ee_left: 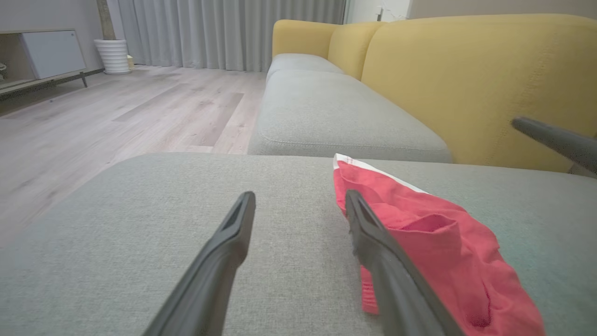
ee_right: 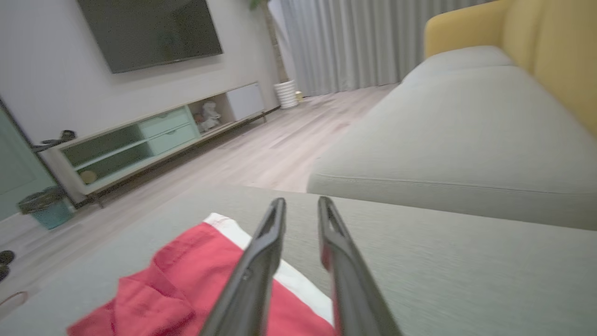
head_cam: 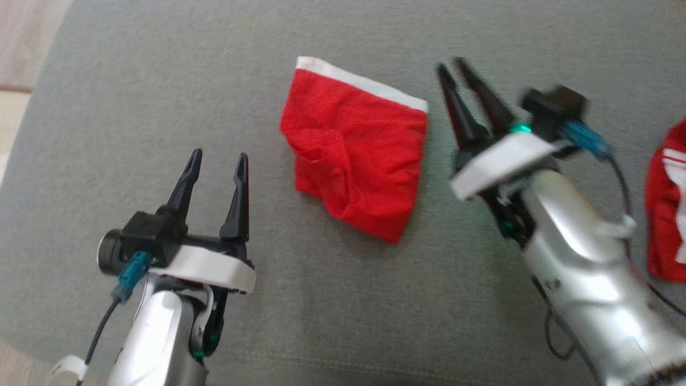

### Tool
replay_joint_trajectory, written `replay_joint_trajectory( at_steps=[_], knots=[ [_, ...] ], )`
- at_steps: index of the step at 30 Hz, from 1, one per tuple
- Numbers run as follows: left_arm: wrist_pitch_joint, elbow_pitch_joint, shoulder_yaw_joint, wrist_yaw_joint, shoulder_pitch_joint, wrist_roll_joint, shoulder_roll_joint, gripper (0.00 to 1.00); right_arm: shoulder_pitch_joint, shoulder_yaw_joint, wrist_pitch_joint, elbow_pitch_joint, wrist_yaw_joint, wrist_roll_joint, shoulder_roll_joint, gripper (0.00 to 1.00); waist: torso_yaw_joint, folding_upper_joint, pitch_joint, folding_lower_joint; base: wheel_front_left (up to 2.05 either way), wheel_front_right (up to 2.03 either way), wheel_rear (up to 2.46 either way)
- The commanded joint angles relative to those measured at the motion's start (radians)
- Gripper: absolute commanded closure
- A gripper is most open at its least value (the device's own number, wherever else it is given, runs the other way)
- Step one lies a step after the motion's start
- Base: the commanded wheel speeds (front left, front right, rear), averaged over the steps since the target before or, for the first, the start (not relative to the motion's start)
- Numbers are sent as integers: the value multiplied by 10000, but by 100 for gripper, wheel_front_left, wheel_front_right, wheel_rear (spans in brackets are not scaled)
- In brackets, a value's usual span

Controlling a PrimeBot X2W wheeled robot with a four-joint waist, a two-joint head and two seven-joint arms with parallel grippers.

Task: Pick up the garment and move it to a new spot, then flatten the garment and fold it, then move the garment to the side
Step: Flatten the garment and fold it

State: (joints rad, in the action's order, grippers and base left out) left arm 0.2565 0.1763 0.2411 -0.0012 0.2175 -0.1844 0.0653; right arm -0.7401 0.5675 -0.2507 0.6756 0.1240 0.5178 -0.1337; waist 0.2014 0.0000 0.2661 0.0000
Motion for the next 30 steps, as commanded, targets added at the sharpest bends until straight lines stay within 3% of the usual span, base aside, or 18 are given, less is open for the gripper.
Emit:
replay_joint_trajectory(
  at_steps=[1,7,13,21,30],
  knots=[
    [53,-381,-427,54,17,83,267,0,822,-789,-105,-926,67,-582,43,0,-435,0,-275,0,0,0,0],
    [53,-415,-512,75,-101,117,408,0,2644,-2996,-67,-2668,67,-2115,55,0,-785,0,-450,0,0,0,0],
    [53,-520,-649,140,-270,101,554,0,4844,-4668,844,-5209,67,-3371,496,0,-1096,0,-613,0,0,0,0],
    [53,-454,-590,160,-579,81,657,0,6882,-5369,2010,-7820,67,-3977,758,0,-1207,0,-905,0,0,0,0],
    [-1,-443,-529,213,-727,17,739,0,7607,-5522,2599,-8858,67,-3944,826,0,-1248,0,-1047,0,0,0,0]
  ],
)
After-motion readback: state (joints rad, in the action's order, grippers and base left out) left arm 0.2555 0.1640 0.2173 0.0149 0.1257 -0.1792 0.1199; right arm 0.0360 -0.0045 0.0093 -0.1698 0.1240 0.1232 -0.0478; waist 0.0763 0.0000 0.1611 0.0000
